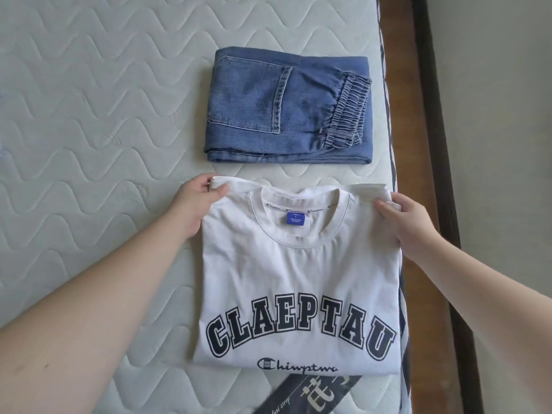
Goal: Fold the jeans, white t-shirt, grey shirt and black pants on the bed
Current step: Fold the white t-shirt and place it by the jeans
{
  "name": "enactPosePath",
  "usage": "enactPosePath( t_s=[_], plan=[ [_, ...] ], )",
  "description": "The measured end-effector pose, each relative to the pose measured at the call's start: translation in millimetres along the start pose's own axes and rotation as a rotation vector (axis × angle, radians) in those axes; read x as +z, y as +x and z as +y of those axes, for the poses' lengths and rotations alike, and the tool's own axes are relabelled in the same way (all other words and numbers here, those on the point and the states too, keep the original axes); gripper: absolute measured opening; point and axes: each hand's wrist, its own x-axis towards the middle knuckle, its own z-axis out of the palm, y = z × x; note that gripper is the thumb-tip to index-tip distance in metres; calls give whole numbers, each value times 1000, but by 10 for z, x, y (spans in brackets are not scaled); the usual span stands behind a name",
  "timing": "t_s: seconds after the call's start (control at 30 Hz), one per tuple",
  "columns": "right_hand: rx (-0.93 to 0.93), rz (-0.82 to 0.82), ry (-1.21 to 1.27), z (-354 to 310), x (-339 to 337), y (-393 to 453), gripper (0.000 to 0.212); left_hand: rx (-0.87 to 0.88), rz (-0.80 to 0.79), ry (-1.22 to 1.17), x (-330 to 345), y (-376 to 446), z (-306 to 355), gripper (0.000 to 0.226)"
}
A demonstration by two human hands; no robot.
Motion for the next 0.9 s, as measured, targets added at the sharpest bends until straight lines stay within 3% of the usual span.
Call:
enactPosePath(
  t_s=[0.1,0.2,0.33,0.47,0.53,0.63,0.73,0.9],
  plan=[
    [-64,14,32,-57,25,1,11,79,20,-23,-48,-10,-9,22],
    [-81,57,-3,-144,134,120,12,129,85,49,-13,80,21,26],
    [-109,196,-185,-200,241,315,17,204,215,198,137,241,55,30],
    [-55,288,-365,-154,195,260,31,201,262,252,174,223,-11,15],
    [-26,200,-475,-65,122,138,36,115,288,315,106,136,-74,35],
    [64,37,-578,87,-23,-145,50,-42,192,326,-75,-47,-145,69],
    [169,-75,-550,276,-147,-431,65,-189,-37,243,-217,-315,-314,45],
    [203,-109,-597,542,-148,-905,50,-295,-175,221,-344,-891,-866,27]
  ],
)
